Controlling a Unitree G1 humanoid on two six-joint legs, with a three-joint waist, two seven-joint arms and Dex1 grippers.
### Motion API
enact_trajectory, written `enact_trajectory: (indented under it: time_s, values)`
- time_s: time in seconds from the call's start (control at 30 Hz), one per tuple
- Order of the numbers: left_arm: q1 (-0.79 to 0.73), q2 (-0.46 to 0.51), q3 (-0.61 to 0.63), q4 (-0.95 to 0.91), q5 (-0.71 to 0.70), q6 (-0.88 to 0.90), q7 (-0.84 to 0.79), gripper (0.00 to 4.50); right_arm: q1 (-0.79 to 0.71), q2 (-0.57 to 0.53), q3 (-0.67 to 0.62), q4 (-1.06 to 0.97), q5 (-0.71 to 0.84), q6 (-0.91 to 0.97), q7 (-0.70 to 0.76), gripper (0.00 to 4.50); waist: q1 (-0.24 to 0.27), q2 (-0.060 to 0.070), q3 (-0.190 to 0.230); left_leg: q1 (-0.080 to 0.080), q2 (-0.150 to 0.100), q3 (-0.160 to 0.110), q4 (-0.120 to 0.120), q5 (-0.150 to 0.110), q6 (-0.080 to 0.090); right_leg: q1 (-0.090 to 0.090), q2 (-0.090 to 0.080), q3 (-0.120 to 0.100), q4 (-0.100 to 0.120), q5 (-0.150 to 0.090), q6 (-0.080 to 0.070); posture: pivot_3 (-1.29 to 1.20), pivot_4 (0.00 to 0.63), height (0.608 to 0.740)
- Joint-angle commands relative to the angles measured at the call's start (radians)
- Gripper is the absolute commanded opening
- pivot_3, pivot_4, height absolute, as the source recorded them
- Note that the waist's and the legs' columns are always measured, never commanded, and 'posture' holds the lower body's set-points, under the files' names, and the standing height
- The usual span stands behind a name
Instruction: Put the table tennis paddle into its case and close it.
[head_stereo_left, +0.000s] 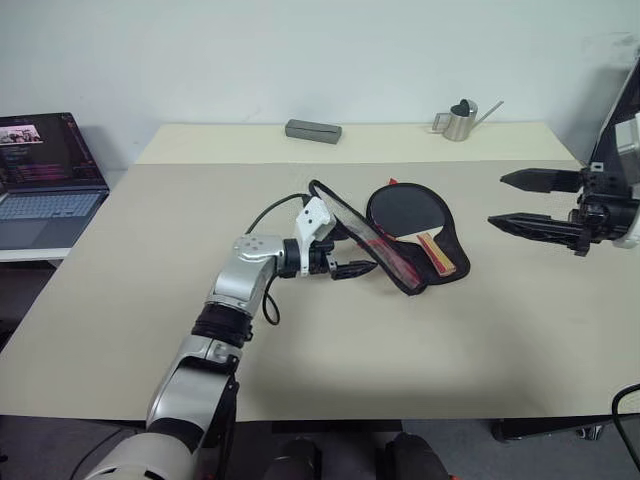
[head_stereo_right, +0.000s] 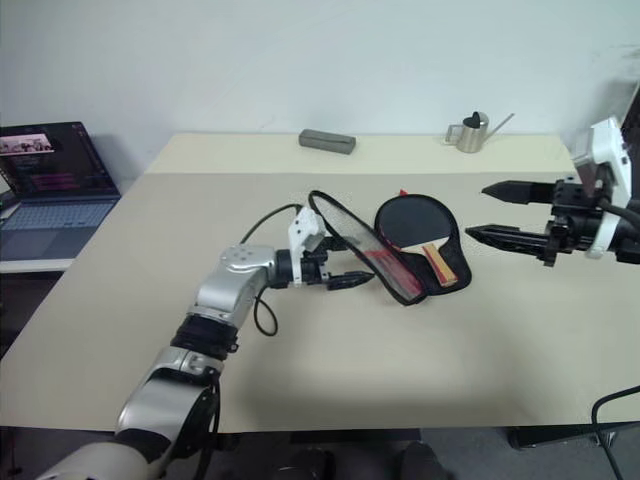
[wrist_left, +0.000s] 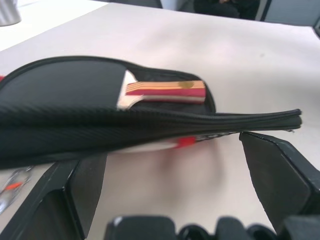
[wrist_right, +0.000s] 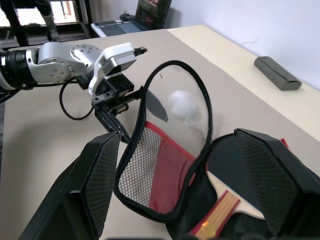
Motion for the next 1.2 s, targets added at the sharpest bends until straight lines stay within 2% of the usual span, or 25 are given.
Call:
enact_trajectory:
  time_s: [0.03, 0.17, 0.43, 0.7, 0.83, 1.0, 1.2]
  values:
    - [-0.072, -0.050, -0.021, 0.028, 0.000, -0.038, -0.005, 4.50, 0.019, -0.030, -0.064, -0.031, 0.022, 0.001, 0.000, 3.94, 0.003, 0.000, 0.000, 0.000, 0.000, 0.000, 0.000, 0.000, 0.000, 0.000, 0.000, 0.000, 0.000, 0.000, 0.000, 0.00, 0.150, 0.740]
    - [-0.128, -0.116, -0.042, 0.129, 0.017, -0.083, -0.007, 4.50, 0.056, -0.050, -0.100, -0.045, 0.031, 0.008, 0.002, 3.94, 0.007, 0.000, 0.000, -0.001, -0.001, 0.001, 0.001, 0.000, 0.000, 0.001, -0.001, -0.001, 0.000, 0.000, 0.001, 0.00, 0.150, 0.740]
    - [-0.278, -0.242, -0.037, 0.456, 0.075, -0.237, 0.037, 4.50, 0.108, -0.077, -0.163, -0.070, 0.044, 0.030, -0.009, 3.94, 0.003, -0.001, 0.001, -0.001, -0.001, 0.003, 0.001, 0.000, 0.001, 0.000, 0.000, -0.001, -0.001, 0.000, 0.001, 0.00, 0.150, 0.740]
    - [-0.381, -0.307, 0.013, 0.645, 0.098, -0.338, 0.120, 4.50, 0.131, -0.078, -0.171, -0.088, 0.057, 0.041, -0.033, 3.94, 0.003, -0.002, 0.001, -0.001, -0.001, 0.003, 0.001, 0.000, 0.001, 0.000, -0.001, -0.001, -0.001, 0.000, 0.001, 0.00, 0.150, 0.740]
    - [-0.380, -0.297, 0.031, 0.657, 0.104, -0.351, 0.121, 4.50, 0.128, -0.066, -0.143, -0.074, 0.044, 0.021, -0.043, 3.94, 0.003, -0.002, 0.001, -0.001, -0.001, 0.003, 0.001, 0.000, 0.000, 0.000, -0.001, -0.001, -0.001, 0.000, 0.001, 0.00, 0.150, 0.740]
    - [-0.348, -0.252, 0.059, 0.608, 0.091, -0.355, 0.101, 4.50, 0.069, -0.018, -0.077, -0.028, 0.014, 0.009, -0.122, 3.94, -0.001, -0.002, 0.001, -0.001, -0.001, 0.003, 0.001, 0.000, 0.000, 0.000, 0.000, 0.000, 0.000, 0.001, 0.002, 0.00, 0.150, 0.740]
    - [-0.245, -0.093, 0.093, 0.369, 0.042, -0.277, 0.000, 4.50, 0.015, 0.119, -0.024, -0.001, 0.030, 0.054, -0.235, 3.94, -0.004, -0.002, 0.001, 0.000, 0.000, 0.001, 0.000, 0.000, -0.001, -0.001, 0.000, 0.001, 0.000, 0.001, 0.001, 0.00, 0.150, 0.740]
